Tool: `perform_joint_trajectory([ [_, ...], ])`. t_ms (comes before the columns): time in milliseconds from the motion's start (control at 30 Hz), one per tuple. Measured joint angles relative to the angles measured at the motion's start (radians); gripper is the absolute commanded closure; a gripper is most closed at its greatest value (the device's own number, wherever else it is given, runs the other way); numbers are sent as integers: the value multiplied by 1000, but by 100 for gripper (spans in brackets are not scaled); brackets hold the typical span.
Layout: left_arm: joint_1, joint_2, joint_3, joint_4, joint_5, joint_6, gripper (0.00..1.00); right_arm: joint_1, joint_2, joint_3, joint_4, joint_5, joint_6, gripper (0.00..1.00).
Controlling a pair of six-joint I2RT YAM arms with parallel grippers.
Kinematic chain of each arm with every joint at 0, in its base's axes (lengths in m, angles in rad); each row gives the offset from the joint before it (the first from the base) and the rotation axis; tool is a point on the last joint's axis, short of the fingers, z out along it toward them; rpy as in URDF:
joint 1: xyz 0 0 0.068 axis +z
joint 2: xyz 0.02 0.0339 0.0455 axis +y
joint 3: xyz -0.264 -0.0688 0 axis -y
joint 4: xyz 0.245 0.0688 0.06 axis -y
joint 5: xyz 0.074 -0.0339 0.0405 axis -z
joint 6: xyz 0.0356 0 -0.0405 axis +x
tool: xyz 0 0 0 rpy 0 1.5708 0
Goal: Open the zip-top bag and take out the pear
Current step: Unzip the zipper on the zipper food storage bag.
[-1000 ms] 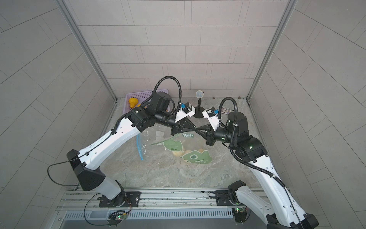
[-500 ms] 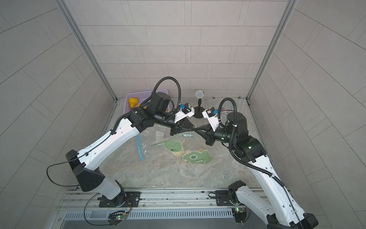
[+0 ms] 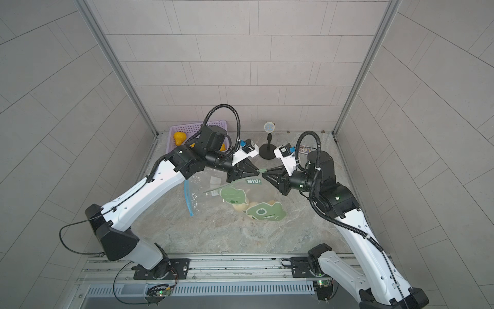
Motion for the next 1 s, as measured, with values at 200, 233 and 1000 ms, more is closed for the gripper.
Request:
perform_joint_trajectory([
  [200,3,0,0,-4,0,0,86,0,16,3,8,-24,1,66],
  [233,3,0,0,-4,0,0,86,0,24,5,9,-28,2,66],
  [1000,8,0,0,2,-11,-1,85,14,76,18,90,11,50,100],
])
